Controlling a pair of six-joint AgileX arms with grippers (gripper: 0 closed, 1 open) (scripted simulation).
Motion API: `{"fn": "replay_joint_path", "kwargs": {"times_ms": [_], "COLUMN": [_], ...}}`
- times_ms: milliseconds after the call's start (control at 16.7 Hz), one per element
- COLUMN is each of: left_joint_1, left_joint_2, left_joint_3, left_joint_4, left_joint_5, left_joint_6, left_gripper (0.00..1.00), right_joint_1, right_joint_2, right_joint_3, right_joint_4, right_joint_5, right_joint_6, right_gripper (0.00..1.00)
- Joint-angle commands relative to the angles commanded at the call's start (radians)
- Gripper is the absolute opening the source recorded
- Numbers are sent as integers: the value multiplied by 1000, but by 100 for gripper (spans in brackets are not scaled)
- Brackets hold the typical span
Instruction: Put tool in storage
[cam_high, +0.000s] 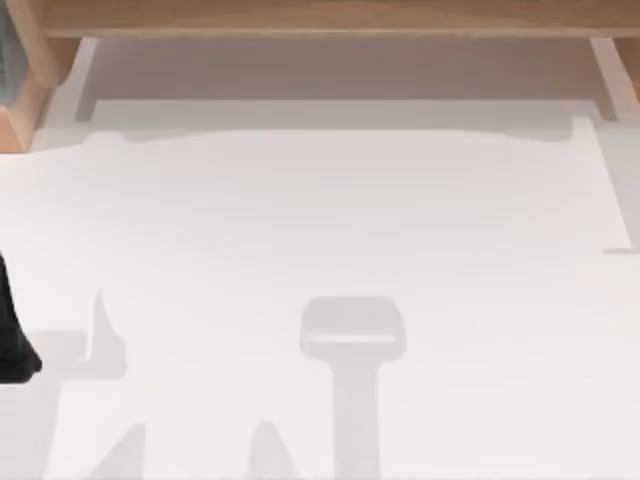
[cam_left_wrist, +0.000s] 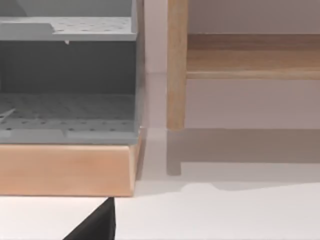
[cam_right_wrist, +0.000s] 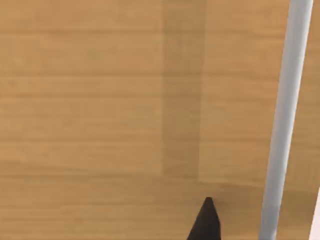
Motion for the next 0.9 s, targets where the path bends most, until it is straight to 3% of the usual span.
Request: {"fn": "replay_joint_path", "kwargs": {"times_ms": [180, 240, 900], "left_joint_1": [0, 0, 0], "left_joint_2": [0, 0, 0], "left_joint_3": [0, 0, 0], "left_joint_4": [0, 0, 0], "left_joint_5": [0, 0, 0], "left_joint_6": [0, 0, 0], "left_gripper": [100, 100, 100], "right_joint_1": [0, 0, 20], "right_joint_2": [0, 0, 18], "right_joint_3": [0, 0, 35], "right_joint_4": [0, 0, -27], "right_joint_5": [0, 0, 19], "right_joint_6": [0, 0, 2], "right_gripper": [2, 0, 0]}}
